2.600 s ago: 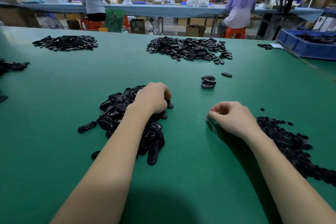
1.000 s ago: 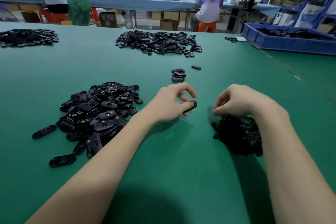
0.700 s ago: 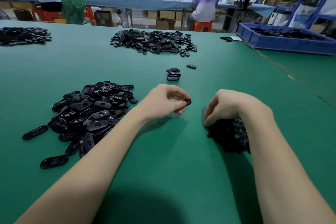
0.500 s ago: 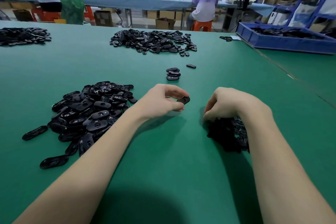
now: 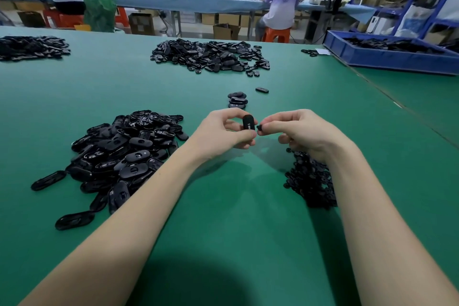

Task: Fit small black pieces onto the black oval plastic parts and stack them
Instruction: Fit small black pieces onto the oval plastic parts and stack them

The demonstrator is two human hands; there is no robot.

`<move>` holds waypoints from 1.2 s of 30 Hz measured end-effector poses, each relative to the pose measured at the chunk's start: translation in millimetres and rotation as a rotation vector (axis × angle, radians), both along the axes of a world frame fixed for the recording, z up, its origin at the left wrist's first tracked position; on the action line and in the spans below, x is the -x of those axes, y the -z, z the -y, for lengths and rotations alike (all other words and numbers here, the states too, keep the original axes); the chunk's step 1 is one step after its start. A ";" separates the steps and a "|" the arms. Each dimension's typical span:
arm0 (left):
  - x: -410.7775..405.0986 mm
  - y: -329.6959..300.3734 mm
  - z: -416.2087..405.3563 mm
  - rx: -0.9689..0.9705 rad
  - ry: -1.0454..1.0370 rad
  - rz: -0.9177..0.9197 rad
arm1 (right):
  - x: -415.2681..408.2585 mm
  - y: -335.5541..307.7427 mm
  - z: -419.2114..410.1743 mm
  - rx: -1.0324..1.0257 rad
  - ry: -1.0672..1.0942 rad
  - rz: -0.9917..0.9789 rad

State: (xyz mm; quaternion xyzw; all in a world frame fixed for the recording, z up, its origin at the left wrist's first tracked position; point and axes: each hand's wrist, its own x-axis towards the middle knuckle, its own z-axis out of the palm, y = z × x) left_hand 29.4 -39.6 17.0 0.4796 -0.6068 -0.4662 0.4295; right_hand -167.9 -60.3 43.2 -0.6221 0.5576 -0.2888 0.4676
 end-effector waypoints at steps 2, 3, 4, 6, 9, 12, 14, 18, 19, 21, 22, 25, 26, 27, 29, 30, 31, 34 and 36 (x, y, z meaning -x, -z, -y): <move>1.8 0.5 0.6 0.016 -0.032 0.003 | -2.5 -0.2 0.5 0.001 0.016 0.016; 2.1 0.2 0.7 0.020 -0.045 -0.002 | -3.5 -0.9 0.6 0.000 0.017 0.019; 2.3 -0.3 0.7 0.020 -0.049 -0.021 | -4.3 -1.1 0.7 0.000 0.015 0.019; 2.9 -2.2 0.6 -0.008 -0.027 -0.096 | -5.4 -0.3 1.0 0.007 0.028 0.003; 5.1 -6.5 -0.7 -0.079 0.010 -0.201 | -6.6 2.6 0.8 0.010 0.081 -0.025; 6.7 -8.5 -1.7 -0.091 0.025 -0.175 | -7.5 3.5 1.3 0.001 0.100 -0.004; 7.4 -8.1 -2.0 -0.080 0.032 -0.140 | -7.8 3.8 3.2 -0.001 0.105 0.011; 7.3 -6.1 -0.7 -0.047 0.048 -0.112 | -10.4 7.6 5.7 -0.017 0.110 0.025; 7.1 -5.6 -0.4 -0.032 0.053 -0.102 | -11.0 7.8 5.4 -0.018 0.111 0.032; 7.4 -5.3 -0.6 -0.007 0.058 -0.079 | -10.8 7.9 5.9 -0.011 0.110 0.039; 7.8 -5.1 -0.9 0.005 0.055 -0.064 | -10.3 8.2 6.4 -0.006 0.114 0.037; 8.9 -5.2 -2.0 0.039 0.031 -0.019 | -10.4 8.3 6.8 0.016 0.149 0.053; 8.9 -5.5 -2.4 0.046 0.027 -0.009 | -10.9 8.0 6.3 0.022 0.161 0.058; 8.9 -6.0 -2.9 0.049 0.026 -0.005 | -11.5 7.2 5.7 0.028 0.172 0.057; 8.3 -7.5 -4.0 0.048 0.025 -0.003 | -12.3 5.2 4.9 0.050 0.188 0.025; 8.1 -8.2 -4.4 0.044 0.025 -0.006 | -12.7 4.1 4.7 0.069 0.191 -0.005; 8.2 -8.6 -5.0 0.036 0.027 -0.019 | -13.0 3.0 4.5 0.091 0.190 -0.037; 8.5 -10.7 -6.8 -0.023 0.022 -0.130 | -12.7 1.8 3.0 0.131 0.172 -0.045; 7.3 -13.4 -7.1 -0.077 0.006 -0.229 | -11.2 3.1 -1.0 0.108 0.175 0.014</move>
